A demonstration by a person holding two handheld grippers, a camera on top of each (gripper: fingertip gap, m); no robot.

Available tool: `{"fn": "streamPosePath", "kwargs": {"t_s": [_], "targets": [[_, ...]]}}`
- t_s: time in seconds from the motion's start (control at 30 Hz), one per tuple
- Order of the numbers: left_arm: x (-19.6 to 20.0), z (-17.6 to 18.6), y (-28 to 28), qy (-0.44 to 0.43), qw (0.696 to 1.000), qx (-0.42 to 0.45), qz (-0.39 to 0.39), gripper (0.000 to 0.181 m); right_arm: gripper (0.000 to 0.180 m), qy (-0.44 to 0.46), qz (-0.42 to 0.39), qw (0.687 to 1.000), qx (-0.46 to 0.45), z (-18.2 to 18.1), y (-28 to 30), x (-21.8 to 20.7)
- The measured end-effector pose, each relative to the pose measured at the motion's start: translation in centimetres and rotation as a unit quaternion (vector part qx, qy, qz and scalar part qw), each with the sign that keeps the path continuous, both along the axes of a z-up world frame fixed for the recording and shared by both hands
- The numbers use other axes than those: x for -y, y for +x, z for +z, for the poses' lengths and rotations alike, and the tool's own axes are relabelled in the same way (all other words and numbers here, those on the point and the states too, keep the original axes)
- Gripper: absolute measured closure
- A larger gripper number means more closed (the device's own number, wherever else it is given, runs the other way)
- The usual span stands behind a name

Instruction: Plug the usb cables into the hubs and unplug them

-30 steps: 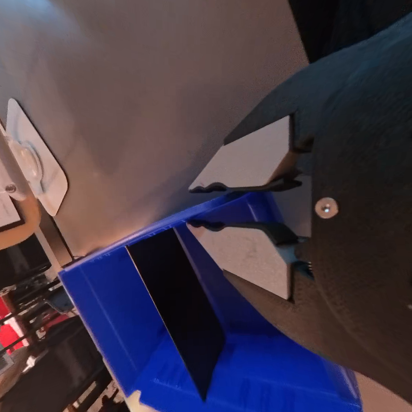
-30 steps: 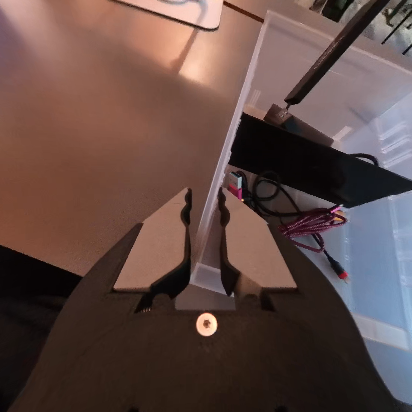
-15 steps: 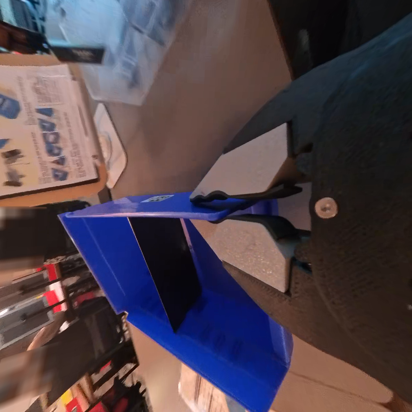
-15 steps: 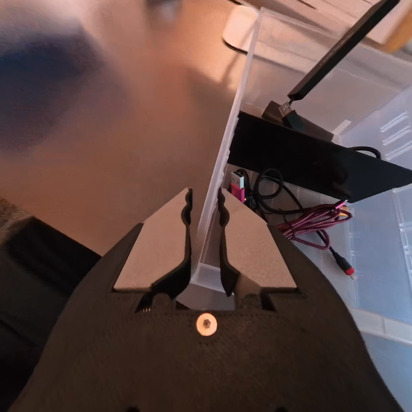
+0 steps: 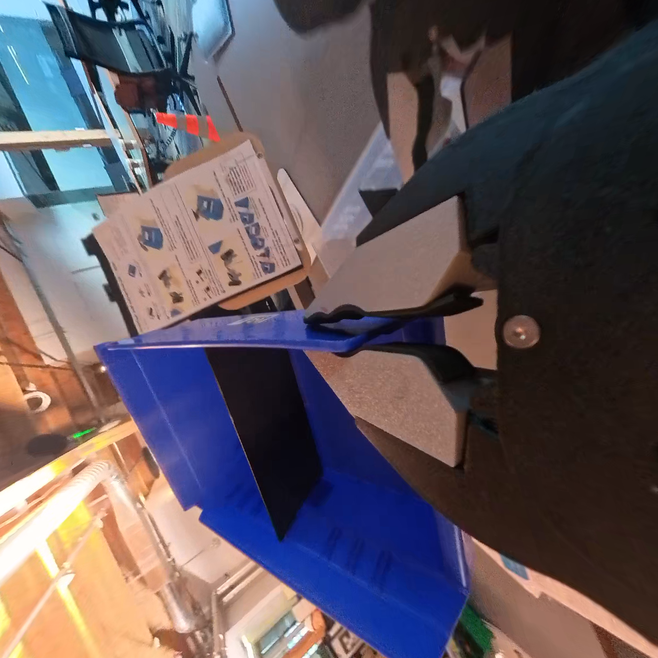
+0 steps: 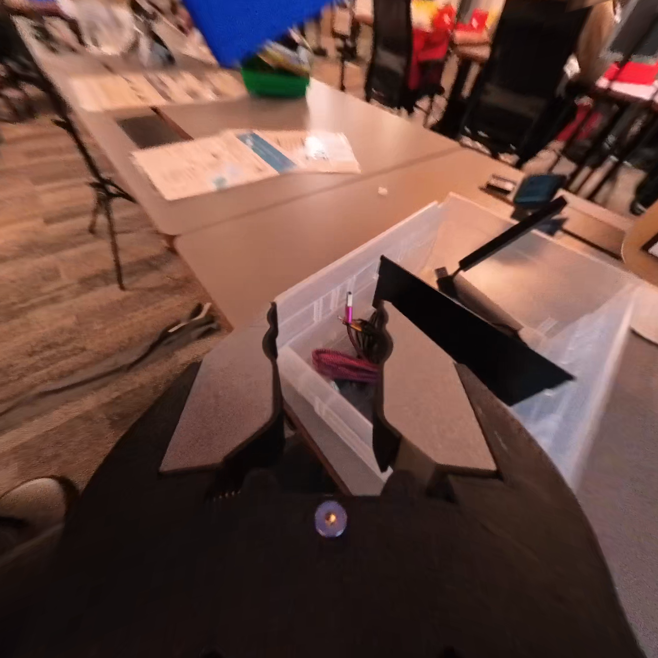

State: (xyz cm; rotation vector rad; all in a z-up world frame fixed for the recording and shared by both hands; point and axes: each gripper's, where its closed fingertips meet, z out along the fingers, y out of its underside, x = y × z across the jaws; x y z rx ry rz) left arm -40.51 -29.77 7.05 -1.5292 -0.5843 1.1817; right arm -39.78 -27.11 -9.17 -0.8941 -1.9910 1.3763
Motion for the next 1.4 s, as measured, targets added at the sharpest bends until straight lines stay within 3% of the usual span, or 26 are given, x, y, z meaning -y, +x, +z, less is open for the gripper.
{"fn": "streamPosePath", "kwargs": {"t_s": [0.07, 0.13, 0.27, 0.43, 0.5, 0.67, 0.83, 1.0, 1.13, 1.2, 1.23, 1.33, 1.4], "targets": [[-2.1, 0.2, 0.9, -0.010, 1.000, -0.009, -0.021, 0.176, 0.122, -0.017, 0.031, 0.999, -0.005, 1.8, 2.2, -2.8], [-5.0, -0.4, 2.0, -0.022, 0.998, -0.011, -0.052, 0.176, 0.129, -0.039, 0.034, 0.998, -0.028, 3.9, 3.5, -7.6], [-12.4, -2.9, 4.7, -0.056, 0.991, -0.015, -0.122, 0.176, 0.140, -0.098, -0.075, 0.989, -0.076, 7.3, 3.9, -22.4], [-22.4, -6.6, 6.5, -0.080, 0.978, -0.017, -0.190, 0.172, 0.127, -0.106, -0.229, 0.965, -0.070, 8.0, 5.3, -40.7], [-26.4, -9.1, 7.0, -0.082, 0.971, 0.018, -0.224, 0.175, 0.130, -0.106, -0.276, 0.953, -0.063, 8.0, 6.7, -46.1], [-34.5, -16.8, 6.3, -0.114, 0.955, 0.079, -0.261, 0.177, 0.134, -0.182, -0.278, 0.940, -0.083, 9.4, 9.5, -51.1], [-40.0, -22.2, 4.8, -0.105, 0.949, 0.152, -0.255, 0.176, 0.128, -0.070, -0.391, 0.917, -0.037, 5.9, 9.8, -56.5], [-46.2, -24.7, 5.8, -0.110, 0.943, 0.165, -0.268, 0.175, 0.127, -0.062, -0.387, 0.920, 0.003, 4.1, 9.0, -56.7], [-49.1, -24.9, 9.2, -0.141, 0.914, 0.201, -0.322, 0.147, 0.126, -0.052, -0.348, 0.936, 0.009, 4.1, 8.1, -53.8], [-48.2, -25.2, 10.8, -0.157, 0.894, 0.244, -0.342, 0.121, 0.125, -0.046, -0.313, 0.949, 0.012, 4.1, 7.6, -51.4], [-47.1, -25.2, 11.3, -0.164, 0.887, 0.257, -0.346, 0.117, 0.125, -0.051, -0.286, 0.957, 0.015, 4.2, 7.3, -49.8], [-42.4, -24.2, 12.2, -0.161, 0.874, 0.278, -0.364, 0.112, 0.123, -0.088, -0.153, 0.983, 0.056, 3.8, 7.0, -42.5], [-38.1, -23.8, 11.7, -0.147, 0.882, 0.271, -0.356, 0.119, 0.118, -0.097, -0.068, 0.989, 0.091, 2.9, 7.0, -37.5]]}}
